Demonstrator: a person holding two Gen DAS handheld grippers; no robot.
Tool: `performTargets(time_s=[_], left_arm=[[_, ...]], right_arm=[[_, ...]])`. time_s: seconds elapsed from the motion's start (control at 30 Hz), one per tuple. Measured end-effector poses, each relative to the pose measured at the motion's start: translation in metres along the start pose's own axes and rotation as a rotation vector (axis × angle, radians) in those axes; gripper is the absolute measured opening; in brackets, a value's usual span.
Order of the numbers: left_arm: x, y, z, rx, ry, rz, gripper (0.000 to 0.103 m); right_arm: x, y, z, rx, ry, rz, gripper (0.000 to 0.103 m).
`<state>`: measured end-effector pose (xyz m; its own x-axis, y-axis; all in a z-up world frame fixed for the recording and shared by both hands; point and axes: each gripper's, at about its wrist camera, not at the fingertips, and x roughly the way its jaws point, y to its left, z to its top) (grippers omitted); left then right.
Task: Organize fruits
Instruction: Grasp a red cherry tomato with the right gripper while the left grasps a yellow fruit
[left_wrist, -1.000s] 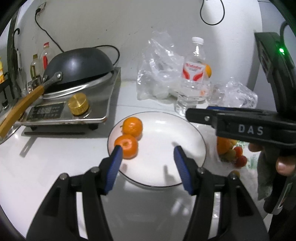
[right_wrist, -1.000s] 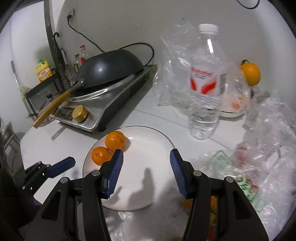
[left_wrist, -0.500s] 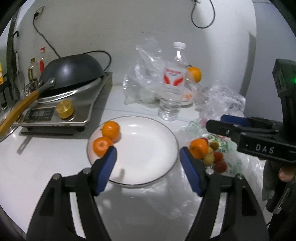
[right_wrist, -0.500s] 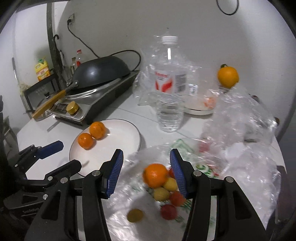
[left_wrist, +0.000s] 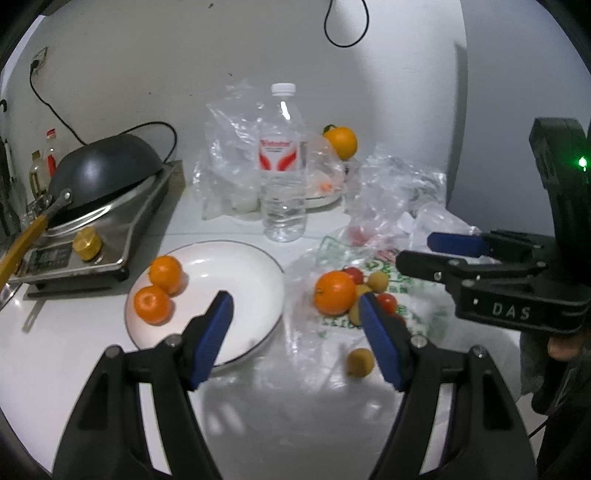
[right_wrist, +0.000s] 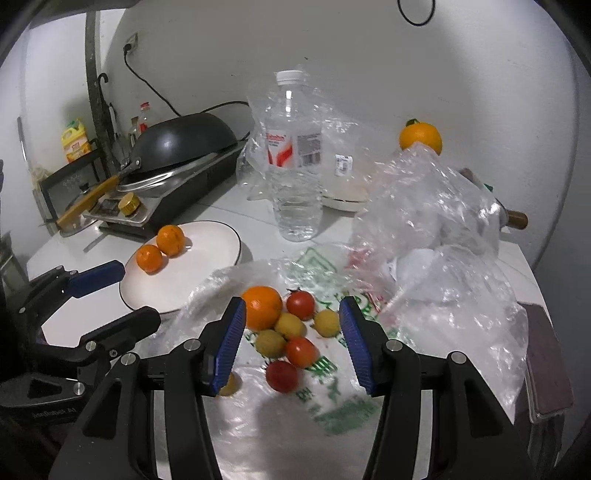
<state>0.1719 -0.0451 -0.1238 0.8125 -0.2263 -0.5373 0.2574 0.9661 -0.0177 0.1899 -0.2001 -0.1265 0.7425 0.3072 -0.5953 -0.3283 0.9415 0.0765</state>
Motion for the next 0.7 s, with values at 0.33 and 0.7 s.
performTargets(time_s=[0.33,0.7], left_arm=[[0.017,-0.029,-0.013,0.132,0.052,-0.035,0.072],[0.041,-0.041,-0.029,0.194,0.149,-0.053,0.061]], right_arm=[[0.004,-0.015,-0.020,0.016,0.021,0.012,0.032],[0.026,-0.009,-0.038,0.018,0.097,0.085,0.027]])
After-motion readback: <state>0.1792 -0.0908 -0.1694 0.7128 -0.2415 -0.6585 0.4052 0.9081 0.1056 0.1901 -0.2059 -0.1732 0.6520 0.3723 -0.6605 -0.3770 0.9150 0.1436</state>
